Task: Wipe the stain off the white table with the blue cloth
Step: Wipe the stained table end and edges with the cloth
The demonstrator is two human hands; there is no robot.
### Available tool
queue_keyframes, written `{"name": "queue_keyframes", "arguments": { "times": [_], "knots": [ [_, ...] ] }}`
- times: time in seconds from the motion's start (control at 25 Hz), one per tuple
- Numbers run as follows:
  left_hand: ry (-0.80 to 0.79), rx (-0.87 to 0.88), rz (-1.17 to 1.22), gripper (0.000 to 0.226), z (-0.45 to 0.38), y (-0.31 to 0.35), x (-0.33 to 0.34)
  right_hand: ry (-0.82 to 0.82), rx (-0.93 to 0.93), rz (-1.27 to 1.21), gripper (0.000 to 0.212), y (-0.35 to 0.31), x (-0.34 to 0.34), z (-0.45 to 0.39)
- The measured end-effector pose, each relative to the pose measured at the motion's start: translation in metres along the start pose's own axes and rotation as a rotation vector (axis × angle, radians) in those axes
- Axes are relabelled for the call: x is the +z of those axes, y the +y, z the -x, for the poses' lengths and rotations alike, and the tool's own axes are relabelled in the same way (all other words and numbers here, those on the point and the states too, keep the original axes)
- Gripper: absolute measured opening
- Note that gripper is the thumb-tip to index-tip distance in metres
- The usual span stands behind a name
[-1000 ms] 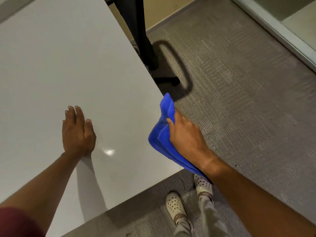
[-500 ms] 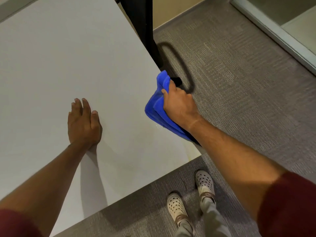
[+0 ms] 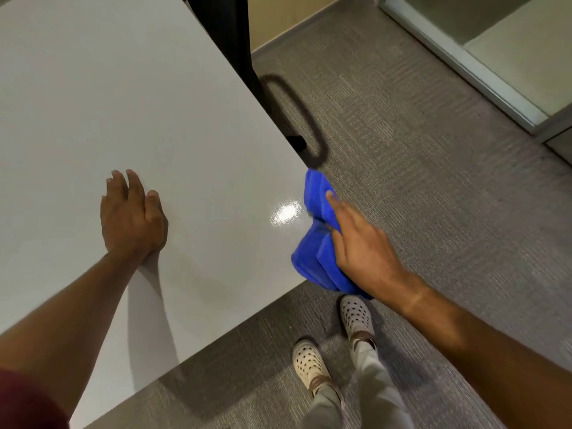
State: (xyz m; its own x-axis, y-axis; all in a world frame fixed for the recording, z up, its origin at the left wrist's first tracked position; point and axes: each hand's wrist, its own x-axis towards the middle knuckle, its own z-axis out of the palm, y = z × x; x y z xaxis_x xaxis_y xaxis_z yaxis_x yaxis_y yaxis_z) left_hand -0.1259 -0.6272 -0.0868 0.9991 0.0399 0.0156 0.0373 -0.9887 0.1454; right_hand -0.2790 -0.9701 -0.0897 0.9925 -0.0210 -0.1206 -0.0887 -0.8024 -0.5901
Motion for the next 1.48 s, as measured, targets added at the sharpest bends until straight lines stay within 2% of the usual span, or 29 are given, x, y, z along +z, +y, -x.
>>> {"name": "queue_keyframes", "arguments": {
  "times": [0.08, 0.28, 0.4, 0.48, 0.6, 0.72, 0.8, 0.84, 0.92, 0.96, 1.04, 1.12, 1.24, 1.32, 1.48],
  "knots": [
    [0.005, -0.005, 0.001, 0.067, -0.002, -0.002, 0.000, -0.018, -0.082, 0.044, 0.057, 0.005, 0.002, 0.016],
    [-0.032, 0.002, 0.056, 0.068, 0.001, -0.006, 0.000, 0.063, -0.027, 0.357, 0.064, -0.037, 0.023, 0.002],
    [-0.062, 0.055, 0.129, 0.067, 0.016, -0.012, -0.004, 0.074, -0.149, 0.405, 0.062, -0.054, 0.047, 0.013],
    [-0.065, 0.070, 0.139, 0.069, 0.039, -0.018, -0.006, 0.088, -0.156, 0.396, 0.058, -0.054, 0.053, 0.030],
    [-0.065, 0.062, 0.106, 0.072, 0.070, -0.024, -0.006, 0.195, 0.074, 0.220, 0.049, -0.063, 0.057, 0.041],
    [-0.065, 0.057, 0.111, 0.074, 0.079, -0.025, -0.007, 0.347, 0.290, -0.254, 0.035, -0.085, 0.059, 0.035],
    [-0.051, 0.061, 0.112, 0.073, 0.078, -0.025, -0.007, 0.530, 0.340, -0.420, 0.019, -0.089, 0.057, 0.033],
    [-0.045, 0.067, 0.109, 0.072, 0.077, -0.025, -0.007, 0.604, 0.384, -0.450, 0.027, -0.089, 0.058, 0.033],
    [-0.036, 0.082, 0.096, 0.071, 0.078, -0.026, -0.006, 0.674, 0.462, -0.524, 0.066, -0.088, 0.060, 0.035],
    [-0.030, 0.083, 0.092, 0.071, 0.078, -0.026, -0.006, 0.670, 0.498, -0.546, 0.083, -0.088, 0.060, 0.034],
    [-0.026, 0.086, 0.091, 0.071, 0.078, -0.026, -0.005, 0.635, 0.559, -0.561, 0.100, -0.086, 0.060, 0.033],
    [-0.024, 0.089, 0.091, 0.073, 0.077, -0.027, -0.003, 0.618, 0.570, -0.565, 0.100, -0.085, 0.062, 0.035],
    [-0.023, 0.092, 0.080, 0.074, 0.080, -0.028, -0.002, 0.569, 0.485, -0.552, 0.087, -0.099, 0.077, 0.046],
    [-0.032, 0.101, 0.065, 0.074, 0.084, -0.029, -0.002, 0.559, 0.453, -0.630, 0.083, -0.115, 0.090, 0.055],
    [-0.042, 0.128, 0.020, 0.076, 0.105, -0.030, -0.002, 0.736, 0.494, -0.861, 0.074, -0.121, 0.094, 0.053]
  ]
}}
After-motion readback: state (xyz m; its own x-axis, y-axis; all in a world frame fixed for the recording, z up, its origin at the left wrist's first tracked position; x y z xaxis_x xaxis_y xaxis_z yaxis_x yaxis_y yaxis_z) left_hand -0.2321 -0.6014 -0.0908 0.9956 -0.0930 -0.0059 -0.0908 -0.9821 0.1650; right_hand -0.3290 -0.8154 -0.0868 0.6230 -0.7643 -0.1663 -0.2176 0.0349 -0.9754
